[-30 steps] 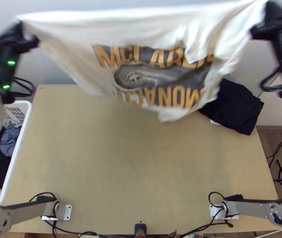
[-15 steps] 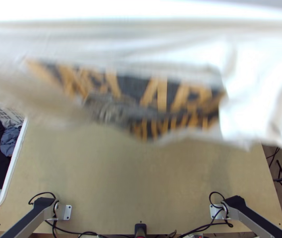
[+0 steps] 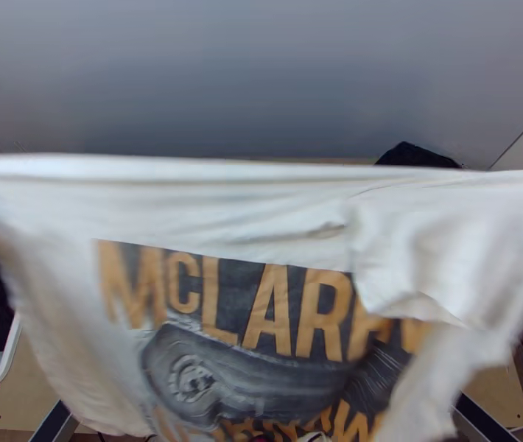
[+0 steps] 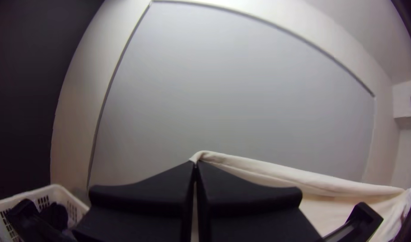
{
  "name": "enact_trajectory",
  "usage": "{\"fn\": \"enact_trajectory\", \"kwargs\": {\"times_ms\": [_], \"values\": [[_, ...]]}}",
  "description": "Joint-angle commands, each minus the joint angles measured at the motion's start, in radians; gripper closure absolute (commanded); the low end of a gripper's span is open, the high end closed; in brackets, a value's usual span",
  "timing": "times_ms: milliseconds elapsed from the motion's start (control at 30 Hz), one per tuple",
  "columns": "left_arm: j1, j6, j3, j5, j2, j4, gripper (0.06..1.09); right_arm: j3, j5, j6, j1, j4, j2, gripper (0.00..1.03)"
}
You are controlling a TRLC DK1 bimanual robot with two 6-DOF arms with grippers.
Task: Fold the t-shirt
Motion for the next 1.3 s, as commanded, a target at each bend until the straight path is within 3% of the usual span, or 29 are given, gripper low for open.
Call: {"fn": "enact_trajectory", "kwargs": {"times_ms": [0, 133, 233, 400, 533, 767, 933, 1167, 1267], "values": [[-0.01, -0.041, -0.607, 0.09, -0.209, 0.019, 1.05, -0.685, -0.064, 0.16, 0.005, 0.198, -0.138, 1.0], [-0.021, -0.068, -0.866, 0.13, -0.163, 0.111, 1.05, -0.999, -0.16, 0.241, -0.015, 0.396, -0.152, 1.0], [-0.028, -0.114, -0.924, 0.153, -0.006, 0.214, 1.05, -1.1, -0.213, 0.281, -0.067, 0.501, -0.098, 1.0], [-0.004, -0.175, -0.857, 0.185, 0.357, 0.437, 1.05, -1.068, -0.273, 0.309, -0.193, 0.625, 0.066, 1.0], [-0.001, -0.185, -0.674, 0.183, 0.65, 0.545, 1.05, -0.919, -0.276, 0.309, -0.261, 0.679, 0.243, 1.0], [0.007, -0.202, -0.024, 0.18, 0.966, 0.329, 1.05, -0.373, -0.276, 0.332, -0.365, 0.645, 0.582, 1.0], [0.016, -0.2, 0.468, 0.177, 1.071, 0.137, 1.05, -0.043, -0.275, 0.337, -0.397, 0.662, 0.69, 1.0], [0.036, -0.202, 0.637, 0.173, 0.897, 0.13, 1.05, 0.113, -0.285, 0.383, -0.422, 0.657, 0.534, 1.0], [0.05, -0.202, 0.626, 0.174, 0.775, 0.091, 1.05, 0.115, -0.37, 0.418, -0.463, 0.645, 0.408, 1.0]]}}
